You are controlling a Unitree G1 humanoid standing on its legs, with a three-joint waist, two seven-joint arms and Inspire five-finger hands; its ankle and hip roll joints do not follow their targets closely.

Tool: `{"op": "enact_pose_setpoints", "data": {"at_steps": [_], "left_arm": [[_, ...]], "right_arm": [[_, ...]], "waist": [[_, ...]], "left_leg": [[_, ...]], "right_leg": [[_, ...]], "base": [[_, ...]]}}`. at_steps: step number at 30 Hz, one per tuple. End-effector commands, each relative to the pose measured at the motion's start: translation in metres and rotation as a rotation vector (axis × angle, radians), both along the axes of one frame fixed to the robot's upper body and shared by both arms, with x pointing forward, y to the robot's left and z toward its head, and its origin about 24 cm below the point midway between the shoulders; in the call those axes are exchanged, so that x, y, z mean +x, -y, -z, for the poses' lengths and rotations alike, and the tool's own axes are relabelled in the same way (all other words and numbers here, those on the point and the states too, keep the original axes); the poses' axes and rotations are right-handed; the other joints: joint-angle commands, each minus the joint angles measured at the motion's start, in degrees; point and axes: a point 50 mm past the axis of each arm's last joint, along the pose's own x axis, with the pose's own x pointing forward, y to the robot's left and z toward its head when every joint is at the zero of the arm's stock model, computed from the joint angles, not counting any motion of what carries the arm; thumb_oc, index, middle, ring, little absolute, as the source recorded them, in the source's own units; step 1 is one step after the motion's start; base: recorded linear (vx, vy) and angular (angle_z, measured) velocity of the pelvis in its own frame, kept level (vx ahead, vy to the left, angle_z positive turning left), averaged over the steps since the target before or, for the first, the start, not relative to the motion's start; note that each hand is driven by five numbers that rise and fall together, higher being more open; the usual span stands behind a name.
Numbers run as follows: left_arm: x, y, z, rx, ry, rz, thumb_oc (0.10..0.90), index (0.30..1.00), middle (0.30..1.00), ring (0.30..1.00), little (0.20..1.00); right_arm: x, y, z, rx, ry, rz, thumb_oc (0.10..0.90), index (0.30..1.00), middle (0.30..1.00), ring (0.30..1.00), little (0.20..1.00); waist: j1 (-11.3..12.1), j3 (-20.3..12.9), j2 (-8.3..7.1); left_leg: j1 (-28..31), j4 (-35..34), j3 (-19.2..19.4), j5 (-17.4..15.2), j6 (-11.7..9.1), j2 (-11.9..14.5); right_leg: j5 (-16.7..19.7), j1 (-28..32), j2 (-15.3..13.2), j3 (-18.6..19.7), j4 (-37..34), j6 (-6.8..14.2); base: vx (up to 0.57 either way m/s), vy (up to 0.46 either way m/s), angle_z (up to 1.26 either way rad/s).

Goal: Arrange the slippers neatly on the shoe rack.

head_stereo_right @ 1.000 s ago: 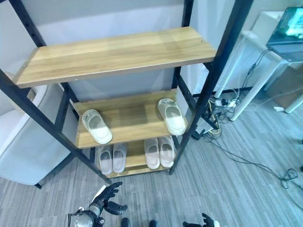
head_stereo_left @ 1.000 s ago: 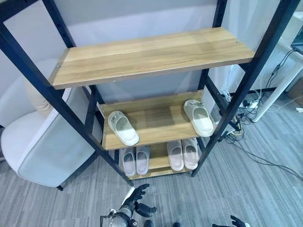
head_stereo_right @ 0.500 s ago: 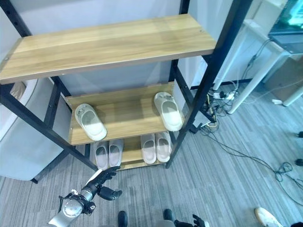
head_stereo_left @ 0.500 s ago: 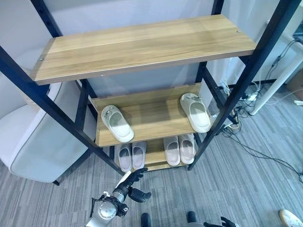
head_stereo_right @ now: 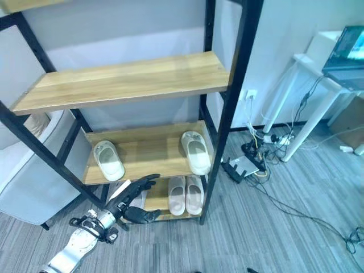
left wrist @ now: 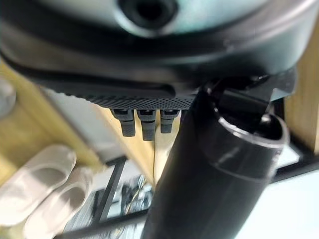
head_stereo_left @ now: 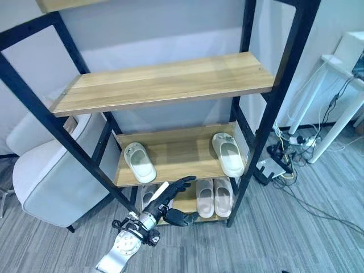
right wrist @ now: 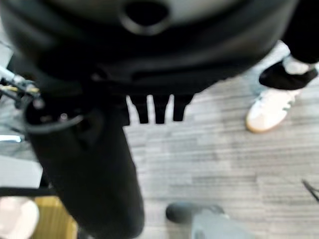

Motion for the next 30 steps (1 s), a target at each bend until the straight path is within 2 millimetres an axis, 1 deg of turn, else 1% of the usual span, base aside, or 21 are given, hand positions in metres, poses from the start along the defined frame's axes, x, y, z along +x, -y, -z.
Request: {"op": "enact_pose_setpoints", "data": {"at_steps": [1, 4, 5, 7, 10, 13, 19, 23, 26, 27, 28, 30], "left_arm": [[0.022, -0.007, -0.080, -0.107, 0.403, -0.036, 0.800, 0.900, 0.900, 0.900, 0.900], [0.030, -0.011, -0.091, 0.001, 0.524, -0.090, 0.800, 0.900, 0.900, 0.900, 0.900], [0.030, -0.010, -0.091, 0.001, 0.525, -0.090, 0.800, 0.900, 0.900, 0.900, 0.900], [0.039, -0.008, -0.096, 0.010, 0.562, -0.123, 0.800, 0.900, 0.900, 0.900, 0.900], [0.051, -0.008, -0.100, 0.028, 0.597, -0.171, 0.800, 0.900, 0.900, 0.900, 0.900], [0.061, -0.009, -0.105, 0.065, 0.627, -0.208, 0.800, 0.900, 0.900, 0.900, 0.900], [0.085, -0.013, -0.115, 0.234, 0.708, -0.249, 0.800, 0.900, 0.900, 0.900, 0.900], [0.096, -0.021, -0.126, 0.311, 0.758, -0.291, 0.800, 0.900, 0.900, 0.900, 0.900], [0.105, -0.028, -0.135, 0.374, 0.794, -0.335, 0.800, 0.900, 0.900, 0.900, 0.900], [0.109, -0.031, -0.136, 0.403, 0.796, -0.348, 0.800, 0.900, 0.900, 0.900, 0.900], [0.113, -0.033, -0.138, 0.425, 0.803, -0.366, 0.800, 0.900, 0.900, 0.900, 0.900], [0.117, -0.037, -0.139, 0.445, 0.802, -0.388, 0.800, 0.900, 0.900, 0.900, 0.900]], "right_arm": [[-0.012, -0.001, 0.001, 0.001, -0.016, 0.026, 0.800, 0.900, 0.900, 0.900, 0.900], [-0.021, -0.007, 0.004, 0.018, -0.039, 0.030, 0.800, 0.900, 0.900, 0.900, 0.900], [-0.021, -0.007, 0.004, 0.018, -0.039, 0.031, 0.800, 0.900, 0.900, 0.900, 0.900], [-0.026, -0.012, 0.006, 0.032, -0.057, 0.017, 0.800, 0.900, 0.900, 0.900, 0.900], [-0.025, -0.015, 0.007, 0.041, -0.057, 0.016, 0.800, 0.900, 0.900, 0.900, 0.900], [-0.029, -0.014, 0.007, 0.039, -0.067, 0.016, 0.800, 0.900, 0.900, 0.900, 0.900], [-0.039, -0.009, 0.005, 0.031, -0.093, 0.033, 0.800, 0.900, 0.900, 0.900, 0.900], [-0.048, -0.007, 0.005, 0.032, -0.121, 0.043, 0.800, 0.900, 0.900, 0.900, 0.900], [-0.049, -0.005, 0.004, 0.026, -0.129, 0.040, 0.800, 0.900, 0.900, 0.900, 0.900], [-0.049, -0.004, 0.004, 0.026, -0.131, 0.034, 0.800, 0.900, 0.900, 0.900, 0.900], [-0.048, -0.003, 0.004, 0.025, -0.129, 0.030, 0.800, 0.900, 0.900, 0.900, 0.900], [-0.046, -0.002, 0.003, 0.021, -0.128, 0.019, 0.800, 0.900, 0.900, 0.900, 0.900]], "waist": [[0.4, 0.1, -2.61], [0.3, -0.2, -2.78], [0.3, -0.2, -2.79], [-0.1, -0.4, -2.72], [-0.7, -0.6, -2.59], [-1.2, -0.9, -2.49], [-2.3, -1.2, -2.06], [-2.8, -1.4, -1.73], [-3.0, -1.4, -1.50], [-3.1, -1.5, -1.38], [-3.3, -1.3, -1.25], [-3.4, -1.3, -1.11]], "left_leg": [[-0.8, 0.5, -0.3, -3.4, 3.3, -5.4], [-0.8, 0.5, -0.4, -3.5, 3.1, -5.2], [-0.8, 0.5, -0.4, -3.5, 3.1, -5.2], [-0.9, 0.5, -0.2, -3.3, 2.8, -5.2], [-1.3, 0.5, -0.1, -3.1, 2.4, -5.2], [-1.3, 0.5, 0.3, -3.2, 2.2, -5.2], [-0.7, 0.5, 0.8, -3.7, 2.1, -5.2], [-0.8, 0.5, 1.3, -3.9, 2.1, -5.2], [-1.1, 0.5, 1.7, -4.0, 2.2, -5.2], [-1.0, 0.5, 1.9, -4.6, 2.2, -5.1], [-1.5, 0.5, 2.0, -4.0, 2.2, -5.1], [-1.6, 0.5, 2.1, -4.5, 2.2, -5.1]], "right_leg": [[-5.6, 0.5, 0.0, -1.9, 1.6, 0.6], [-5.7, 1.0, 0.2, -2.4, 0.8, 0.6], [-5.7, 1.1, 0.2, -2.4, 0.8, 0.6], [-5.9, 1.3, 0.2, -2.8, 0.8, 0.5], [-5.8, 1.1, 0.1, -3.0, 0.8, 0.6], [-5.6, 1.1, 0.2, -2.9, 0.8, 0.6], [-5.8, 1.3, 0.2, -2.7, 0.8, 0.8], [-5.7, 0.9, 0.0, -2.4, 0.8, 1.1], [-5.5, 0.3, 0.0, -2.0, 0.8, 1.5], [-6.0, 0.4, 0.0, -2.0, 0.8, 1.6], [-5.4, -0.2, 0.0, -1.8, 0.8, 1.7], [-5.8, -0.3, -0.1, -1.7, 0.8, 1.8]], "base": [[-0.01, -0.051, 0.19], [0.00, -0.035, 0.12], [0.01, -0.031, 0.03], [0.00, -0.016, 0.02], [0.00, -0.011, 0.02], [0.01, -0.003, 0.00], [0.03, -0.002, -0.01], [0.02, 0.003, -0.03], [0.03, 0.003, -0.05], [0.01, 0.003, -0.04], [0.04, 0.005, -0.04], [0.02, 0.006, -0.07]]}}
